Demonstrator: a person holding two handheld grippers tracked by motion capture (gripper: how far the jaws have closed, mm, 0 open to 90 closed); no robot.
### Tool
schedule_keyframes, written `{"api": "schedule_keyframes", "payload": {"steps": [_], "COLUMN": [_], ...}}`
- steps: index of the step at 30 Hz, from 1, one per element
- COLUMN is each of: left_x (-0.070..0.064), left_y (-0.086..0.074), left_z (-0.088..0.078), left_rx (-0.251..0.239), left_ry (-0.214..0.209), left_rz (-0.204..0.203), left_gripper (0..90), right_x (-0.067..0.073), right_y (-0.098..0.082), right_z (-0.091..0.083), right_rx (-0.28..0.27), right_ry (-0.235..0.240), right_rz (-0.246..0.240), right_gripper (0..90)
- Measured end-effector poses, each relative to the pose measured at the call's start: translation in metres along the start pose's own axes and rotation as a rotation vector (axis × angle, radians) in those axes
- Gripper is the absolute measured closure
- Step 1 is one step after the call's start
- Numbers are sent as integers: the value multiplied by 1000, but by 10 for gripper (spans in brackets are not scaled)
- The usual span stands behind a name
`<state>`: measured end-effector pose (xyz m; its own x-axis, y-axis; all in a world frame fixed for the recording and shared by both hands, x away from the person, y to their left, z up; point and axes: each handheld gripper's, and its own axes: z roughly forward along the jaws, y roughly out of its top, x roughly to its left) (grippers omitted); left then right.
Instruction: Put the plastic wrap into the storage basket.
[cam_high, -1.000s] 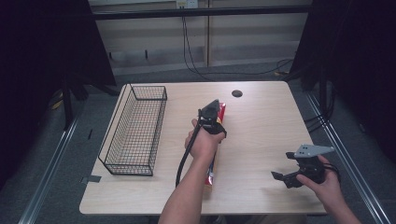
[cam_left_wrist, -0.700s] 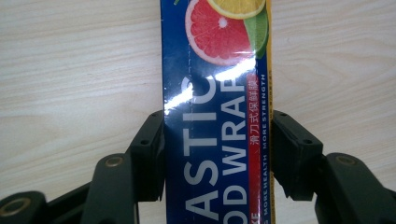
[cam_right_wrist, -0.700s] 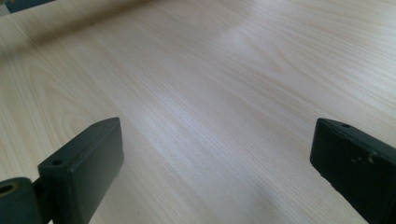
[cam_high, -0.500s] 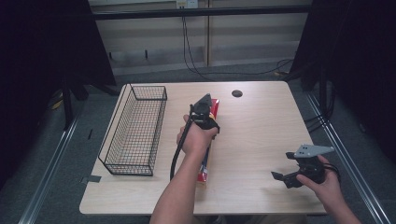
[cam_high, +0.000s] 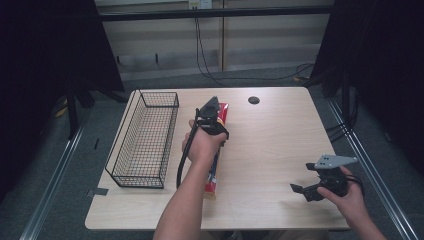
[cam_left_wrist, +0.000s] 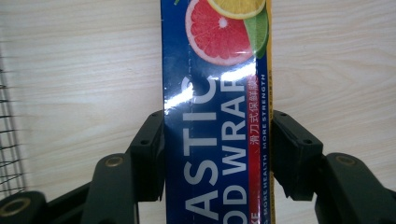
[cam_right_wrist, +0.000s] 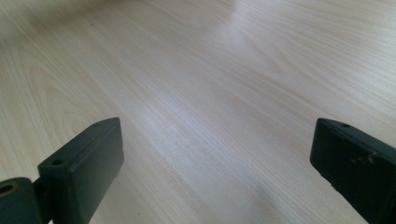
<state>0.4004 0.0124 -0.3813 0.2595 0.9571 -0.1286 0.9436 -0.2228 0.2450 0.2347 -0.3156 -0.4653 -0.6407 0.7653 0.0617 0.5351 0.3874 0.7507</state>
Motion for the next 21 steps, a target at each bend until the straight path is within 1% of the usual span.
{"api": "schedule_keyframes", "payload": {"steps": [1,5,6,7,8,9,11,15,16,18,21], "left_x": [0,4,5,5,6,8,11,15,16,17,20], "left_y": [0,1,1,1,1,1,2,2,2,2,2], "left_z": [-1,-6,-7,-8,-9,-11,-13,-19,-20,-21,-23], "left_rx": [1,-2,-3,-2,-1,-3,-4,-10,-9,-10,-5], "left_ry": [0,0,0,0,3,-8,-15,-7,-13,-10,1], "left_rz": [-7,-11,-7,-15,-13,-17,-23,-32,-36,-43,-33], "left_gripper": [443,443,443,443,443,443,443,443,443,443,443], "right_x": [0,0,0,0,0,0,0,0,0,0,0], "right_y": [0,0,0,0,0,0,0,0,0,0,0], "right_z": [0,0,0,0,0,0,0,0,0,0,0], "right_rx": [0,-1,-4,-3,-4,-3,-1,-2,-3,-2,-4], "right_ry": [-3,-4,-7,-8,-7,-8,-4,-4,-5,-7,-7], "right_rz": [-3,2,-2,3,2,4,3,1,1,3,1], "right_gripper": [25,26,25,25,25,25,25,25,25,25,25]}}
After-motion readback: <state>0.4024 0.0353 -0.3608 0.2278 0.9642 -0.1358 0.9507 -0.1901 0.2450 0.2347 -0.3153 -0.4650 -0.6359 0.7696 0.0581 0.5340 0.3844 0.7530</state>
